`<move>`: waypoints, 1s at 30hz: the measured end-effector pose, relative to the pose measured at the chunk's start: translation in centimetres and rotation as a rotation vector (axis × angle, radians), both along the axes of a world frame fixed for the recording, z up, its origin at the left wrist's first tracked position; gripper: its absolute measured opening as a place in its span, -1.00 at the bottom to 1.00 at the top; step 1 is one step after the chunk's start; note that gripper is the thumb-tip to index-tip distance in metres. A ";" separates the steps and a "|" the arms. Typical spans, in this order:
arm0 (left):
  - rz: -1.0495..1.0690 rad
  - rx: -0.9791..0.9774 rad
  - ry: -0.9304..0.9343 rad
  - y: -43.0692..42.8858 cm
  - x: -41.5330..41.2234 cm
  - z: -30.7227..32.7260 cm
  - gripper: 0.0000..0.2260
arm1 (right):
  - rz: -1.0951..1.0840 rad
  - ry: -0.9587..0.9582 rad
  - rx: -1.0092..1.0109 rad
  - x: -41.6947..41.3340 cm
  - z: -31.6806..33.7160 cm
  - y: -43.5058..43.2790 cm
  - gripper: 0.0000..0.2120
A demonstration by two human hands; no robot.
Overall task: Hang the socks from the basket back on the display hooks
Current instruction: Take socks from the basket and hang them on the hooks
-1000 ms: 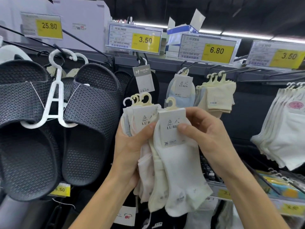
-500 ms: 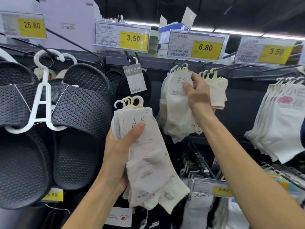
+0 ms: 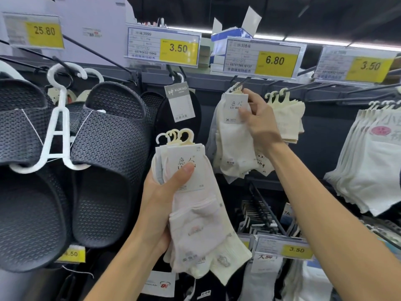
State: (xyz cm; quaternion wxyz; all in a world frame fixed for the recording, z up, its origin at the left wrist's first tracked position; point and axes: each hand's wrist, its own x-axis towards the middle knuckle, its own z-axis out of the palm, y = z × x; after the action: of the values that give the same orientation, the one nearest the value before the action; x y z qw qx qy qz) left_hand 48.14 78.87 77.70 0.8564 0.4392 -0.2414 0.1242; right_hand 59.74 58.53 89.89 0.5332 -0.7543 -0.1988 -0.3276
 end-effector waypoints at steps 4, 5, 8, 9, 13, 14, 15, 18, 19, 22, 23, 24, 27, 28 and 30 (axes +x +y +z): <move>0.012 -0.016 0.000 0.2 0.1 0.0 -0.58 | -0.251 -0.170 0.069 -4.5 -1.7 1.3 -0.56; 0.019 -0.015 -0.002 0.2 0.1 -0.1 -0.58 | -0.193 -0.238 0.068 -6.4 -2.8 1.7 -0.62; 0.010 -0.010 -0.030 0.1 0.0 0.1 -0.62 | 0.100 -0.201 -0.095 -11.6 -6.6 3.5 -0.67; 0.000 -0.007 -0.044 0.0 -0.1 0.1 -0.64 | 0.170 -0.153 -0.138 -12.5 -7.5 4.1 -0.60; -0.119 0.008 -0.077 -0.6 -0.7 0.4 -0.68 | 0.223 -0.038 -0.132 -12.7 -8.5 4.4 -0.54; -0.150 0.012 -0.047 -0.7 -0.8 0.5 -0.65 | 0.240 -0.036 -0.101 -12.5 -8.3 4.1 -0.58; -0.183 0.013 -0.011 -0.6 -1.0 0.5 -0.63 | 0.258 -0.035 -0.062 -12.2 -8.2 3.6 -0.62; -0.169 0.000 0.001 -0.5 -0.8 0.4 -0.66 | 0.324 -0.005 0.044 -11.6 -8.1 2.7 -0.66; -0.143 -0.003 -0.019 -0.5 -0.7 0.4 -0.69 | 0.331 -0.001 0.064 -11.6 -8.2 2.6 -0.67; -0.101 0.025 -0.079 -0.8 -0.7 0.5 -0.75 | 0.315 -0.019 0.113 -11.6 -8.3 2.5 -0.65; -0.091 0.028 -0.084 -0.9 -0.7 0.5 -0.76 | 0.323 -0.016 0.123 -11.7 -8.3 2.6 -0.63; -0.084 0.024 -0.083 -0.9 -0.7 0.6 -0.77 | 0.337 -0.005 0.117 -11.9 -8.3 2.6 -0.61; -0.078 0.006 -0.076 -1.0 -0.7 0.6 -0.78 | 0.380 0.060 0.013 -12.2 -8.1 2.5 -0.63; -0.074 0.002 -0.068 -1.1 -0.7 0.6 -0.79 | 0.378 0.078 -0.019 -12.2 -8.0 2.4 -0.65; -0.063 0.001 -0.049 -1.1 -0.7 0.6 -0.79 | 0.367 0.095 -0.033 -12.2 -8.0 2.0 -0.69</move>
State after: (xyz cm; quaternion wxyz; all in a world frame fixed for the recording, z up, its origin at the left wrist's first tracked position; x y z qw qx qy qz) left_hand 47.45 77.78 78.35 0.8535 0.4287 -0.2759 0.1077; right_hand 47.55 60.56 81.93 0.5805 -0.7285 -0.3129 -0.1854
